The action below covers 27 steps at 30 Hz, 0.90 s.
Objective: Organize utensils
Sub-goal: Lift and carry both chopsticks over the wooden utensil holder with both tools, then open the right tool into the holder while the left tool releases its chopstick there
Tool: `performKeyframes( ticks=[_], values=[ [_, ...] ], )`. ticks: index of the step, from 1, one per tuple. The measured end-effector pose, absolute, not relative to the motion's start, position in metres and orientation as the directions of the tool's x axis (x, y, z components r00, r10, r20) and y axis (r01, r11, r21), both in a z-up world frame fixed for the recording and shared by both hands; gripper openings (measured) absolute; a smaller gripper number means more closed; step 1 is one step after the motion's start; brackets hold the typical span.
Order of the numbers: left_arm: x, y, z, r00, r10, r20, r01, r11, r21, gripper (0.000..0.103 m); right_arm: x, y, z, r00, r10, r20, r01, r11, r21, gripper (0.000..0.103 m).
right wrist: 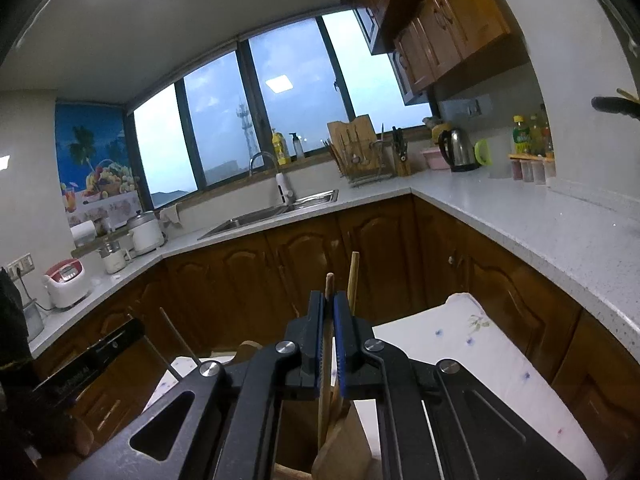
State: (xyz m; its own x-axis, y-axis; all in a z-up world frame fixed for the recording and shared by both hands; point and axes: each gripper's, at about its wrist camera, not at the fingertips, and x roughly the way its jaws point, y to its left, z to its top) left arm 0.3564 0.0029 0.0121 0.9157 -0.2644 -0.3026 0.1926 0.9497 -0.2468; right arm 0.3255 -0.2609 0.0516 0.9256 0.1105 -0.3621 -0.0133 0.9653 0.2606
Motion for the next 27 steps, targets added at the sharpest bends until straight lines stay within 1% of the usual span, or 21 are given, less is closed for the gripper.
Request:
performKeyframes(
  ticks=[6,8,9,10,11,12,13,14,15,16,17,18,19,22,25,27],
  values=[
    [0.36,0.001,0.018,0.91,-0.252,-0.329,0.181,0.956,-0.232,0.004,0.33,-0.261,0.052,0.919,0.113,-0.378,-0.011,0.965,0.262,0.005],
    [0.361,0.003,0.02,0.906,-0.255,-0.338,0.181,0.955,-0.234,0.004,0.332,-0.262,0.052,0.916,0.117,-0.385,-0.012,0.964,0.265,0.01],
    [0.359,0.004,0.02,0.903,-0.254,-0.347,0.178,0.955,-0.237,0.008,0.333,-0.262,0.052,0.912,0.125,-0.39,-0.016,0.962,0.271,0.01],
    [0.355,0.007,0.019,0.9,-0.26,-0.35,0.181,0.953,-0.243,0.019,0.334,-0.262,0.052,0.909,0.128,-0.396,-0.017,0.962,0.272,0.01],
    [0.353,0.009,0.02,0.899,-0.258,-0.355,0.175,0.952,-0.25,0.027,0.334,-0.262,0.051,0.907,0.128,-0.401,-0.016,0.963,0.271,0.011],
    [0.352,0.01,0.022,0.901,-0.252,-0.354,0.167,0.953,-0.254,0.045,0.333,-0.263,0.052,0.905,0.137,-0.403,-0.022,0.96,0.278,0.012],
    [0.347,0.012,0.024,0.904,-0.249,-0.347,0.162,0.952,-0.259,0.055,0.332,-0.264,0.052,0.903,0.15,-0.403,-0.029,0.957,0.29,0.019],
    [0.342,0.014,0.027,0.909,-0.245,-0.336,0.16,0.952,-0.26,0.056,0.329,-0.265,0.054,0.904,0.16,-0.398,-0.036,0.953,0.301,0.035],
    [0.338,0.015,0.029,0.91,-0.245,-0.335,0.162,0.953,-0.257,0.06,0.325,-0.266,0.056,0.907,0.164,-0.388,-0.04,0.95,0.309,0.045],
    [0.332,0.017,0.032,0.909,-0.245,-0.338,0.162,0.953,-0.256,0.068,0.321,-0.267,0.057,0.91,0.168,-0.378,-0.045,0.948,0.314,0.059],
    [0.327,0.018,0.032,0.909,-0.242,-0.338,0.16,0.954,-0.253,0.071,0.315,-0.267,0.061,0.916,0.174,-0.361,-0.053,0.946,0.321,0.064],
    [0.32,0.019,0.033,0.911,-0.232,-0.34,0.152,0.957,-0.246,0.079,0.31,-0.268,0.063,0.92,0.176,-0.349,-0.058,0.944,0.324,0.064],
    [0.312,0.021,0.034,0.914,-0.212,-0.347,0.135,0.964,-0.231,0.081,0.306,-0.268,0.065,0.922,0.178,-0.345,-0.061,0.944,0.324,0.064],
    [0.291,0.026,0.033,0.905,-0.192,-0.38,0.118,0.971,-0.208,0.082,0.293,-0.272,0.067,0.918,0.194,-0.346,-0.068,0.936,0.344,0.067],
    [0.268,0.034,0.031,0.888,-0.188,-0.419,0.104,0.971,-0.216,0.082,0.275,-0.274,0.068,0.913,0.209,-0.351,-0.075,0.93,0.359,0.069],
    [0.254,0.038,0.033,0.879,-0.185,-0.44,0.093,0.97,-0.223,0.082,0.265,-0.272,0.068,0.906,0.22,-0.361,-0.082,0.929,0.361,0.073]
  ],
)
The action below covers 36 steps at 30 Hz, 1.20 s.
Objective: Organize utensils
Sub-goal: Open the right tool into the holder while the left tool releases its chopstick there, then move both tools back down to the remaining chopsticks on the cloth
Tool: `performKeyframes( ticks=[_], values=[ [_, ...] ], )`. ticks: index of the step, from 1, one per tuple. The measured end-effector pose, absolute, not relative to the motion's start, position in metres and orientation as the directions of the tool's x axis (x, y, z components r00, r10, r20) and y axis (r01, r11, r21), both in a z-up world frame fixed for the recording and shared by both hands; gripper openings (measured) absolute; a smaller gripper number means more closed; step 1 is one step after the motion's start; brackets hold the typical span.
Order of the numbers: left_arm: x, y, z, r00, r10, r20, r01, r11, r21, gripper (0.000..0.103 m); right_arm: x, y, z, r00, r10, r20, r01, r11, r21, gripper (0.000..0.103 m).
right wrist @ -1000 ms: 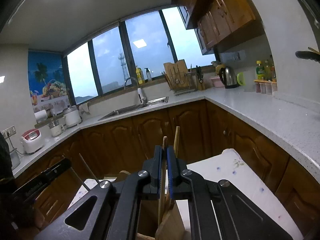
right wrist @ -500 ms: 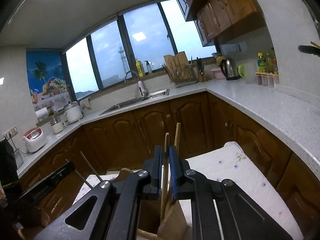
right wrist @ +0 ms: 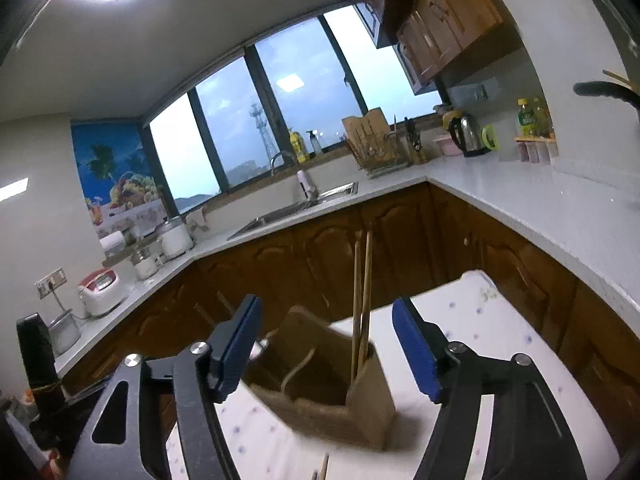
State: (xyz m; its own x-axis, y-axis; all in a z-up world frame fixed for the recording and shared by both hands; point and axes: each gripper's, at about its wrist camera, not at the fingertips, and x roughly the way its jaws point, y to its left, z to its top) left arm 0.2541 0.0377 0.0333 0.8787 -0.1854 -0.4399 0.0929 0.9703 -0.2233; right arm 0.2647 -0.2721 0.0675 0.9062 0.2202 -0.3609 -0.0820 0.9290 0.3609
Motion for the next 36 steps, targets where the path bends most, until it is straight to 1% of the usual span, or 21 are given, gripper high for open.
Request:
performKeyframes(
  ticks=[2,5,12,21,27,31,33,34,36],
  values=[
    [0.24,0.041,0.037,0.872,-0.184,-0.454,0.085,0.97,-0.23,0.082,0.253,-0.27,0.065,0.898,0.239,-0.369,-0.097,0.926,0.364,0.08],
    [0.218,0.044,0.043,0.862,-0.18,-0.473,0.078,0.971,-0.226,0.082,0.236,-0.265,0.059,0.877,0.271,-0.397,-0.12,0.923,0.365,0.086],
    [0.177,0.055,0.051,0.831,-0.175,-0.528,0.068,0.974,-0.215,0.082,0.197,-0.259,0.038,0.831,0.3,-0.467,-0.133,0.924,0.357,0.086],
    [0.127,0.048,0.04,0.781,-0.194,-0.594,0.086,0.975,-0.205,0.082,0.156,-0.255,0.01,0.785,0.294,-0.545,-0.113,0.934,0.34,0.086],
    [0.11,0.048,0.033,0.745,-0.189,-0.639,0.063,0.975,-0.215,0.082,0.141,-0.249,-0.005,0.755,0.291,-0.587,-0.111,0.94,0.324,0.086],
    [0.104,0.05,0.03,0.733,-0.185,-0.655,0.055,0.975,-0.213,0.082,0.131,-0.242,-0.013,0.746,0.286,-0.602,-0.115,0.945,0.306,0.086],
    [0.103,0.051,0.03,0.726,-0.183,-0.662,0.048,0.975,-0.218,0.082,0.13,-0.24,-0.017,0.734,0.296,-0.612,-0.12,0.943,0.311,0.087],
    [0.104,0.051,0.029,0.723,-0.182,-0.666,0.045,0.975,-0.217,0.082,0.13,-0.239,-0.02,0.728,0.298,-0.618,-0.119,0.942,0.314,0.09],
    [0.103,0.051,0.028,0.717,-0.178,-0.674,0.042,0.976,-0.212,0.082,0.13,-0.236,-0.024,0.726,0.293,-0.623,-0.115,0.943,0.311,0.09]
  ],
)
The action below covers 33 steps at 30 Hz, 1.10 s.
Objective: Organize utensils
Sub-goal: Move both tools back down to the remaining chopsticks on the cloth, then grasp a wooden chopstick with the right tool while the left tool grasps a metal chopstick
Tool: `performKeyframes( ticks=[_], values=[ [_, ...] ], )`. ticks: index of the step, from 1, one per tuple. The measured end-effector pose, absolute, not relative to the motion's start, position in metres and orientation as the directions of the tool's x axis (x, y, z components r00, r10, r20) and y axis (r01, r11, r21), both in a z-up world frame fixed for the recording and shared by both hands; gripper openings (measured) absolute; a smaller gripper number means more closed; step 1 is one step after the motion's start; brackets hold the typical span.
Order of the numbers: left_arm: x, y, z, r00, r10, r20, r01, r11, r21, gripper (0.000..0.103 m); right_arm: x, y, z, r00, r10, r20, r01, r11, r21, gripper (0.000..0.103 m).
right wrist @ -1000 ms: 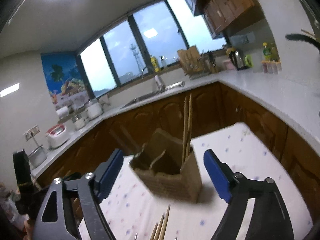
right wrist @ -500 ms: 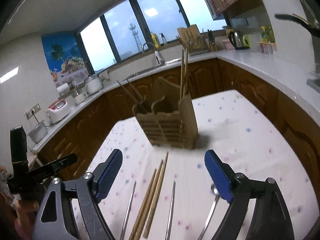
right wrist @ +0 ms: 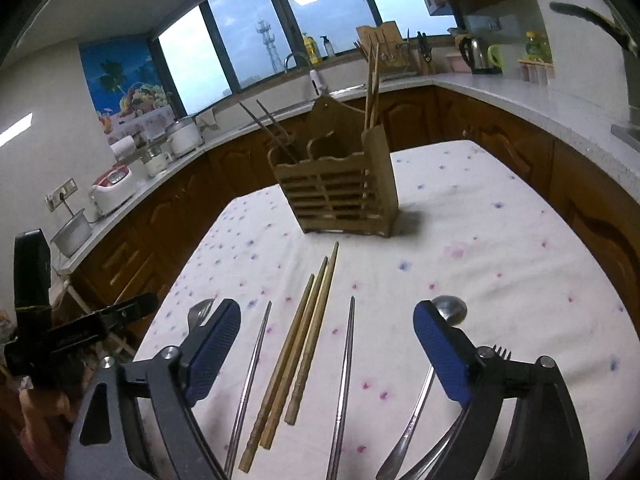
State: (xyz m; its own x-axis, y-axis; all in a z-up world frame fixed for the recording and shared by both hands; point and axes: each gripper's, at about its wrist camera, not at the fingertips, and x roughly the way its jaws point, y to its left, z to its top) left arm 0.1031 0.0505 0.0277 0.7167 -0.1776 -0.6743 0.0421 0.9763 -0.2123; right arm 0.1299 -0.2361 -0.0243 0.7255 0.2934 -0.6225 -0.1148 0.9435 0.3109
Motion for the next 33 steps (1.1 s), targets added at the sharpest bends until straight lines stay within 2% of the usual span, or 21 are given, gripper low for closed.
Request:
performKeyframes(
  ticks=[9,10,14,19,26,28,33],
  values=[
    [0.127,0.033,0.011,0.668,-0.186,-0.72,0.057,0.978,-0.2,0.081,0.142,-0.237,-0.036,0.703,0.29,-0.65,-0.096,0.944,0.317,0.089],
    [0.131,0.031,0.009,0.661,-0.185,-0.727,0.06,0.979,-0.195,0.081,0.144,-0.237,-0.037,0.701,0.288,-0.652,-0.096,0.945,0.314,0.086],
    [0.148,0.018,-0.001,0.625,-0.185,-0.758,0.076,0.981,-0.177,0.08,0.155,-0.234,-0.041,0.677,0.298,-0.672,-0.103,0.944,0.315,0.064],
    [0.169,0.005,-0.013,0.588,-0.192,-0.786,0.09,0.981,-0.172,0.067,0.177,-0.228,-0.05,0.639,0.319,-0.7,-0.116,0.939,0.322,0.044],
    [0.195,-0.008,-0.032,0.547,-0.202,-0.813,0.107,0.979,-0.171,0.053,0.213,-0.222,-0.066,0.584,0.339,-0.738,-0.119,0.935,0.335,0.036],
    [0.202,-0.011,-0.038,0.534,-0.208,-0.82,0.113,0.978,-0.174,0.047,0.225,-0.219,-0.071,0.569,0.344,-0.747,-0.123,0.934,0.336,0.034],
    [0.217,-0.018,-0.049,0.506,-0.219,-0.834,0.128,0.976,-0.179,0.04,0.253,-0.211,-0.084,0.534,0.346,-0.771,-0.134,0.935,0.328,0.025]
  ],
)
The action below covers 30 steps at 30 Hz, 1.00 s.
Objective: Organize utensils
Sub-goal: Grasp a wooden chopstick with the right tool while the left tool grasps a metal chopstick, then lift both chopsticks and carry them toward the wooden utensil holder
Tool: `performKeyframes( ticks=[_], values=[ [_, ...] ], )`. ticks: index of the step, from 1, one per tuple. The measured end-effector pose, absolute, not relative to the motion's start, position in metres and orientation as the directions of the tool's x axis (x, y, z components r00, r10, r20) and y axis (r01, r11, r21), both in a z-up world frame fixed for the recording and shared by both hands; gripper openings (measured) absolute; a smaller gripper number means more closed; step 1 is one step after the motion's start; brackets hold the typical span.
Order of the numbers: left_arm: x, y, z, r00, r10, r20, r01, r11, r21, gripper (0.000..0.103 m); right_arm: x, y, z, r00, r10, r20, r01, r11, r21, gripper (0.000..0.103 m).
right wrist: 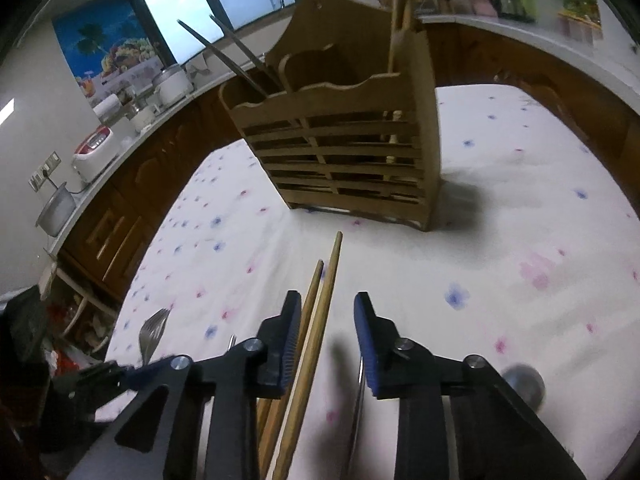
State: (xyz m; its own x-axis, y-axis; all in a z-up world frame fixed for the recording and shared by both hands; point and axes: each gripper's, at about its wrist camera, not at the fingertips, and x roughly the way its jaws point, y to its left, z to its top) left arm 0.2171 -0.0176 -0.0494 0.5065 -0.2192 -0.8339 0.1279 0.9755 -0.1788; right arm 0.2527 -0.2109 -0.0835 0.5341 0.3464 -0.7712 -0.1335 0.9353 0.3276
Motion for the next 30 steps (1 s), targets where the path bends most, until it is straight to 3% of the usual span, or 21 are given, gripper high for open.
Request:
performKeyframes(
  ticks=[8,15,21,30],
  values=[
    [0.234,-0.031,-0.062,0.488,-0.183,-0.853,0.159,0.98,-0.119,0.036,0.29,-0.198,-0.105,0.476,0.32,-0.819,-0.144,0.947,0.286,0.017],
    [0.235,-0.038,-0.065,0.512,-0.154,-0.845,0.177,0.982,-0.072,0.008,0.293,-0.19,-0.108,0.476,0.263,-0.839,-0.174,0.964,0.203,0.009],
    [0.23,-0.026,-0.063,0.523,-0.199,-0.829,0.165,0.978,-0.13,0.0,0.288,-0.202,-0.102,0.489,0.3,-0.819,-0.149,0.954,0.261,0.006],
    [0.215,-0.012,-0.045,0.556,-0.247,-0.794,0.184,0.968,-0.172,0.0,0.247,-0.23,-0.057,0.571,0.393,-0.721,-0.143,0.912,0.385,0.005]
  ],
)
